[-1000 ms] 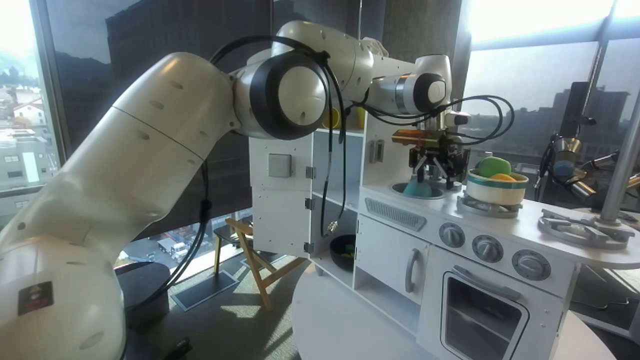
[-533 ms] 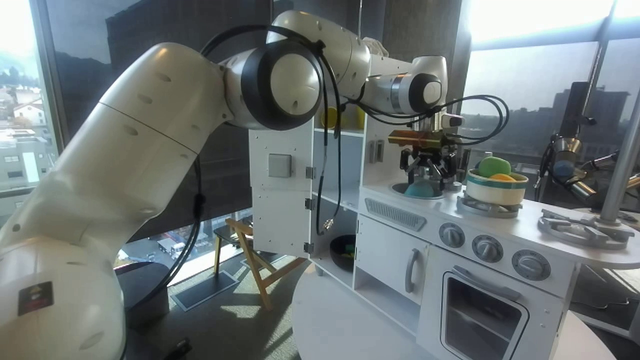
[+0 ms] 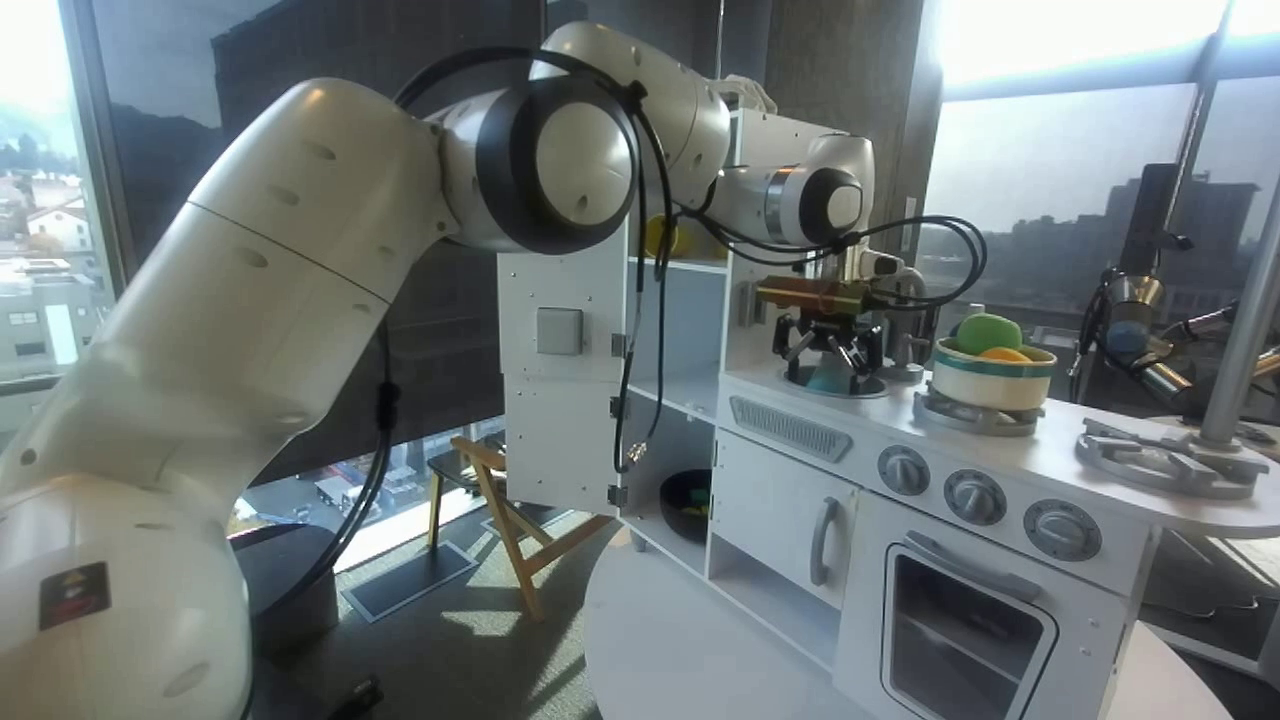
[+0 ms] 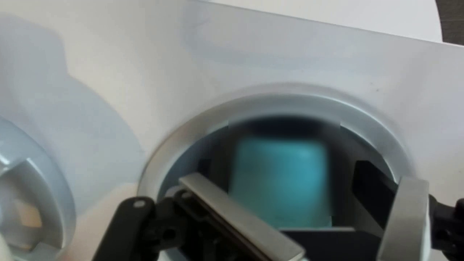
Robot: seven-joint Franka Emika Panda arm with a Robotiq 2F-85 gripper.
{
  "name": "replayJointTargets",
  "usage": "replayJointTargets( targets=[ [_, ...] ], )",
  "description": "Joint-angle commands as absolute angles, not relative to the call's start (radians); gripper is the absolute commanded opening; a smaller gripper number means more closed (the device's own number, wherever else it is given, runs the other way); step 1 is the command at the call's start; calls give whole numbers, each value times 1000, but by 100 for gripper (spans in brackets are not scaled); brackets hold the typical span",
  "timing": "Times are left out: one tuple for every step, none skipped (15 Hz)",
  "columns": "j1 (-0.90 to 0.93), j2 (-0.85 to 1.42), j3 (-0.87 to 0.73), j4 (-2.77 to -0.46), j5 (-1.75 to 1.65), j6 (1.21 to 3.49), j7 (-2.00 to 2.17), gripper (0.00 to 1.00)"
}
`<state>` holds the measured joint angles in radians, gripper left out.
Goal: Put the cups in the cabinet
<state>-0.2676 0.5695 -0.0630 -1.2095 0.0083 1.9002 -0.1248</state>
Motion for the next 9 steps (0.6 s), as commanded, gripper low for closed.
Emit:
replayJointTargets(
  targets=[
    [-265,538,-45,-1261,18,1912,-153,100],
    [-266,543,-43,-1258,19,1918,-152,100],
    [-270,548,-43,-1252,24,1925,-152,100],
    [-271,552,-44,-1247,24,1927,-148,100],
    [-273,554,-44,-1243,26,1929,-149,89],
    [-276,554,-43,-1241,30,1925,-149,73],
    [-278,554,-42,-1242,34,1929,-151,66],
    [-278,555,-42,-1238,37,1922,-147,56],
    [-269,560,-58,-1228,50,1916,-149,49]
  ],
)
